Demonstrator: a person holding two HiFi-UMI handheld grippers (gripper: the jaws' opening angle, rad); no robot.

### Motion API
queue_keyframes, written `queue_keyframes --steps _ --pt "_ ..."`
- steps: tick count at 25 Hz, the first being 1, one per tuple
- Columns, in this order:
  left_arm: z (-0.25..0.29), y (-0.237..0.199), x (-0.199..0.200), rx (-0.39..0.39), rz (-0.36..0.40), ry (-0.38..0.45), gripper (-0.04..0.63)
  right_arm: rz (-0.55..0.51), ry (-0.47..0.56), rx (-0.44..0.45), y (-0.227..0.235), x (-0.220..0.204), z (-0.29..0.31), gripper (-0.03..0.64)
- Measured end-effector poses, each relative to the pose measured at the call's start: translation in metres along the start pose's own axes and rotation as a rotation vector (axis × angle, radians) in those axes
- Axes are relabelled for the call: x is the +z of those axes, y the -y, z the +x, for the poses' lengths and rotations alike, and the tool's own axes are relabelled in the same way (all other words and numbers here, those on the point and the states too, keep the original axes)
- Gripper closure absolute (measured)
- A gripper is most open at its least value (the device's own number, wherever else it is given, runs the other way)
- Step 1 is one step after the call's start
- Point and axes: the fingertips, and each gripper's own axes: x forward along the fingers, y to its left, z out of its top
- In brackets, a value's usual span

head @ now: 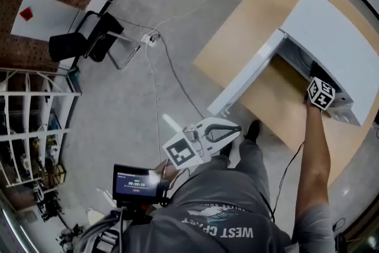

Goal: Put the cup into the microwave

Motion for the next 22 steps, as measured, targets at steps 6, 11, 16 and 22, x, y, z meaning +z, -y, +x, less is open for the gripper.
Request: queue_keyframes --steps 6,11,16,22 --pt "-0.028 0.015 -0.019 -0.038 0.083 0.075 0.574 -0.03 0.019 -0.028 -0.027 -0.016 -0.028 0.545" --pt "-0.044 0.03 -0.024 -0.049 0.109 0.078 0.574 -0.06 0.016 -0.033 -0.037 -0.019 -0.044 0.543" --pt "-0.049 0.029 -0.032 -0.046 0.111 0.074 0.575 -0.087 -0.013 -0.006 -0.049 -0.029 -0.044 0.459" --pt "-0.064 0.043 -0.027 -0.061 0.141 0.08 0.574 -0.064 -0.047 -0.062 -0.051 -0.033 -0.069 0.427"
